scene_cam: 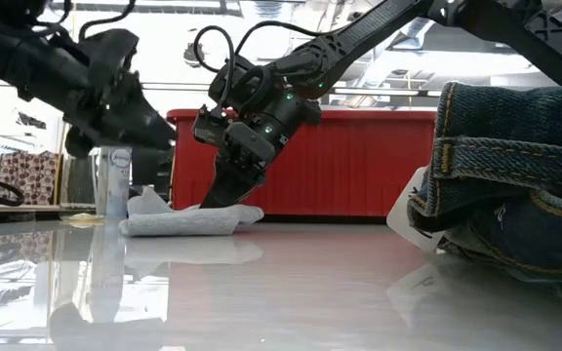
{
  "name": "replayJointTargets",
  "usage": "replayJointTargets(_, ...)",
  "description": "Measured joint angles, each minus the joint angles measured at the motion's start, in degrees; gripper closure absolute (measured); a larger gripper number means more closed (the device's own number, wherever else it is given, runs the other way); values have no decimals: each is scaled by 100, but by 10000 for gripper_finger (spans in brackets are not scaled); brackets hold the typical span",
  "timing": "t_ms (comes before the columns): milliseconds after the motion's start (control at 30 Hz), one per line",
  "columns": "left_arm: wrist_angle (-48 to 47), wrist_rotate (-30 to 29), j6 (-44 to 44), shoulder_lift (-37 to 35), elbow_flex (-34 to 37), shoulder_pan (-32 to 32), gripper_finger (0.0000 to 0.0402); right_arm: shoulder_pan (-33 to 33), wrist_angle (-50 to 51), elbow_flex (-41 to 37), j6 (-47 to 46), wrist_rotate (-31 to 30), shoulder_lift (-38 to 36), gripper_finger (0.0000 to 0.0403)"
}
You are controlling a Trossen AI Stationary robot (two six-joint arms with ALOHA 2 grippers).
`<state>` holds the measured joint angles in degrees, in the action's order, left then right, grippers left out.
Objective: Fold Laundry from Bin
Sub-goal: Fold the gray boxer from the red laundry bin, then stack the gray boxer on the blue pants
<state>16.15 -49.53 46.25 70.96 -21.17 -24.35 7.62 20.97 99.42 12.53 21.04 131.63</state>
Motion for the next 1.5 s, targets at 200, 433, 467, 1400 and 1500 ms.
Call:
replayJointTargets(200,44,231,281,740,2,-1,326,0,-4,0,-6,-2,0,387)
replayJointTargets(433,-96,329,1184,1621,4,30,383,0,-4,0,-8,-2,0,387)
replayJointTargets(467,-105,373,1357,1720,4,31,390,0,-4,0,-8,-2,0,387)
replayJointTargets(1400,-225,521,1955,2006,-2,-19,401,161,1657,793,-957,-627,-202,138)
replayJointTargets(1500,-218,524,1956,2006,0,-19,401,94,1469,791,-959,-1210,-195,99)
